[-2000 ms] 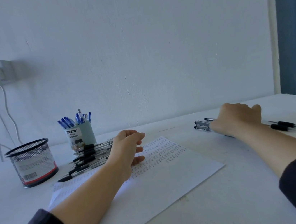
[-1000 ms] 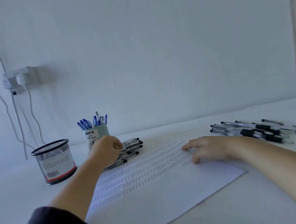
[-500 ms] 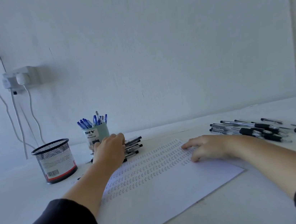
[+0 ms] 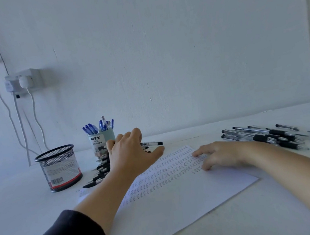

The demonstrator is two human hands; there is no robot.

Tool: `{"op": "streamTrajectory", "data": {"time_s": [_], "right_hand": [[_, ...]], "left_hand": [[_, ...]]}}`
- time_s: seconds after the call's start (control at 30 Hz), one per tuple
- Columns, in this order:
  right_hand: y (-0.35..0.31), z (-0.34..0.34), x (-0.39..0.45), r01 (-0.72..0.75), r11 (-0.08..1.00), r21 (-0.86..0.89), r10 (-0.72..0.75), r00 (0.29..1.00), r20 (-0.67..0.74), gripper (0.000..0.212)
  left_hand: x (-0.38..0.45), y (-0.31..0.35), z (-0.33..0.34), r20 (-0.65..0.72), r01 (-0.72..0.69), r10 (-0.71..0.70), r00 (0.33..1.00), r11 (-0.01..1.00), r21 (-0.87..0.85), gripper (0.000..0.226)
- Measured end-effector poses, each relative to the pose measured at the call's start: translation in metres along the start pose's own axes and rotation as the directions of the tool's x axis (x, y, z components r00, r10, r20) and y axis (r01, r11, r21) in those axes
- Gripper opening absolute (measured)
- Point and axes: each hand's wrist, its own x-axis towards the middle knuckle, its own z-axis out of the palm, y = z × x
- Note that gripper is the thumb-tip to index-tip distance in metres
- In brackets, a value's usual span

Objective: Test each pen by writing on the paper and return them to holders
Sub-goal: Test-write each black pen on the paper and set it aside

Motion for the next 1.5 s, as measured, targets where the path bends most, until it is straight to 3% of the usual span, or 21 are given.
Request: {"op": "streamTrajectory", "data": {"time_s": [0.17,0.4,0.57,0.63,0.77,0.87,0.9,0.93,1.0,1.07,1.13,1.17,1.23,1.37,1.5], "right_hand": [[0.001,0.000,0.000,0.004,1.000,-0.006,-0.004,1.000,-0.001,0.050],[0.001,0.000,0.001,0.007,1.000,-0.004,-0.007,1.000,-0.003,0.049],[0.000,-0.001,0.000,0.006,1.000,-0.002,-0.006,1.000,0.000,0.049],[-0.001,-0.001,-0.001,0.007,1.000,-0.011,-0.007,1.000,0.005,0.050],[-0.002,-0.002,-0.003,0.021,0.998,-0.056,-0.020,1.000,0.021,0.052],[-0.003,-0.003,-0.003,0.024,0.997,-0.079,-0.021,0.999,0.032,0.052],[-0.003,-0.003,-0.003,0.025,0.996,-0.090,-0.022,0.999,0.034,0.053],[-0.004,-0.003,-0.003,0.024,0.995,-0.095,-0.021,0.999,0.036,0.053],[-0.004,-0.004,-0.004,0.018,0.996,-0.088,-0.014,0.999,0.040,0.053],[-0.005,-0.004,-0.004,0.014,0.996,-0.089,-0.010,0.999,0.047,0.053],[-0.005,-0.005,-0.004,0.015,0.996,-0.090,-0.011,0.999,0.046,0.053],[-0.006,-0.005,-0.005,0.015,0.995,-0.094,-0.011,0.999,0.045,0.054],[-0.004,-0.005,-0.005,0.006,0.996,-0.086,-0.003,0.999,0.039,0.053],[-0.001,-0.005,-0.005,-0.020,1.000,-0.023,0.020,0.999,0.027,0.053],[-0.002,-0.004,-0.004,-0.009,1.000,-0.026,0.009,1.000,0.025,0.053]], "left_hand": [[-0.002,0.004,-0.003,0.022,-0.022,0.020,1.000,0.997,0.074,0.068],[-0.006,0.003,-0.008,0.011,-0.032,0.033,0.999,0.994,-0.102,0.047],[-0.004,0.006,-0.007,0.069,-0.021,0.023,0.997,0.999,-0.037,0.055],[-0.005,0.006,-0.007,0.058,-0.037,0.046,0.997,0.988,-0.151,0.032],[-0.005,0.012,-0.015,-0.048,-0.057,0.042,0.998,0.931,-0.359,0.034],[-0.004,0.018,-0.023,-0.058,0.019,-0.053,0.997,0.881,-0.472,0.031],[-0.003,0.021,-0.024,-0.026,0.077,-0.110,0.994,0.825,-0.559,0.034],[-0.003,0.023,-0.026,0.045,0.173,-0.198,0.979,0.696,-0.697,0.039],[-0.003,0.028,-0.031,0.307,0.408,-0.346,0.887,0.269,-0.873,0.047],[-0.006,0.036,-0.036,0.501,0.519,-0.338,0.797,-0.044,-0.854,0.049],[-0.012,0.046,-0.039,0.593,0.552,-0.270,0.759,-0.216,-0.805,0.037],[-0.015,0.051,-0.039,0.617,0.565,-0.234,0.751,-0.256,-0.785,0.025],[-0.023,0.061,-0.035,0.644,0.606,-0.172,0.745,-0.227,-0.762,0.010],[-0.036,0.071,-0.022,0.646,0.652,-0.119,0.754,0.015,-0.758,0.019],[-0.037,0.073,-0.018,0.622,0.630,-0.102,0.777,0.154,-0.761,0.018]]}}
